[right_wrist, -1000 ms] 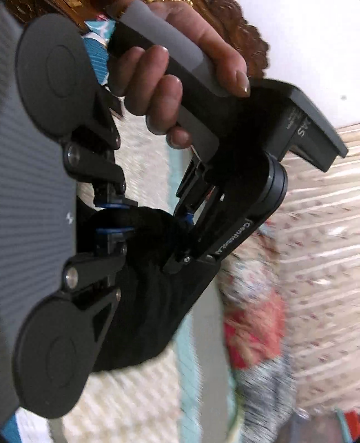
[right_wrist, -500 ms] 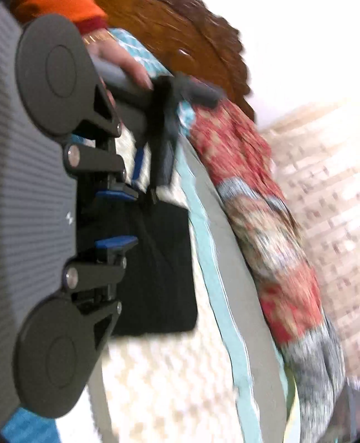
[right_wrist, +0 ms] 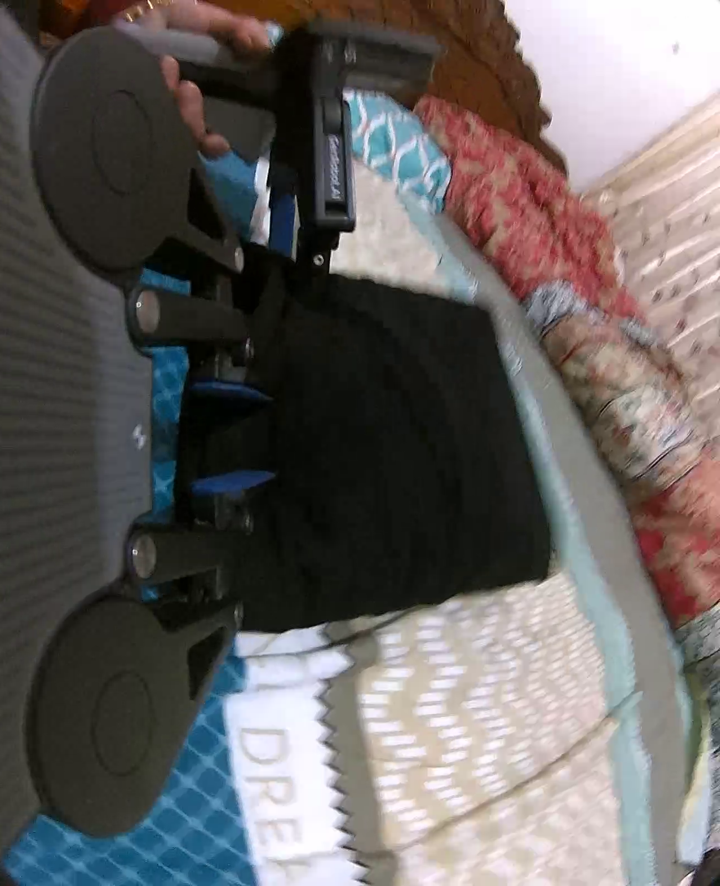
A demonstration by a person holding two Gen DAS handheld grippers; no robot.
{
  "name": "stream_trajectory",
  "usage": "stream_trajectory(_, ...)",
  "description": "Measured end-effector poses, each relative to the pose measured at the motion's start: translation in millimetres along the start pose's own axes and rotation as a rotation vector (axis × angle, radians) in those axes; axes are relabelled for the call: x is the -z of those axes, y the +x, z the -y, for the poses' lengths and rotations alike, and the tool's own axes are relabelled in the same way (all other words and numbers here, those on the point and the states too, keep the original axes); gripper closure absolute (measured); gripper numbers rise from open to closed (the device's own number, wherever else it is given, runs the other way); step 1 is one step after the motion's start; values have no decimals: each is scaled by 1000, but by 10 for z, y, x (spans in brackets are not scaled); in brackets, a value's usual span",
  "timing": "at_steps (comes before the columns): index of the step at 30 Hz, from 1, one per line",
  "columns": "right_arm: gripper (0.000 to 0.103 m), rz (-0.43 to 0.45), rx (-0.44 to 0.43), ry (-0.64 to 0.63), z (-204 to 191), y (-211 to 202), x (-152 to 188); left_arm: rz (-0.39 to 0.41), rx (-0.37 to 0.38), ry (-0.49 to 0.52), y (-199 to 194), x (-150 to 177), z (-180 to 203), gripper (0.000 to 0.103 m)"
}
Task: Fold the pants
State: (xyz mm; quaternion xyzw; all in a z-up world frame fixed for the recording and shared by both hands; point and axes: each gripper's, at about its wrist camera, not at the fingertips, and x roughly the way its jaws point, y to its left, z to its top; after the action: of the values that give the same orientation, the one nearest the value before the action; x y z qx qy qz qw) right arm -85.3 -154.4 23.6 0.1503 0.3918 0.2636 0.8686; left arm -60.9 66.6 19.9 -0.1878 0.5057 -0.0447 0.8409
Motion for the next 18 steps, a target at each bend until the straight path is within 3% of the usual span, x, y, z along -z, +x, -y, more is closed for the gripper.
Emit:
stream_trajectory(1,68,30,-16,10,26,-67,-43,8,21,-8,-41,-19,-30,0)
stream_trajectory(3,47,83,-51,51,132,-149,-108,23,45,-13,-78,-66,-74,0)
stream_trajectory(6,25,133,-57,104,286,-142,-149,1,80,-23,19,-146,-86,0)
stream_trajectory(11,24,107,-49,167,472,32,-187,-63,165,-37,306,-197,-44,0)
stream_trajectory(18,19,8,-76,234,697,395,-214,-75,263,-69,495,-185,-13,0)
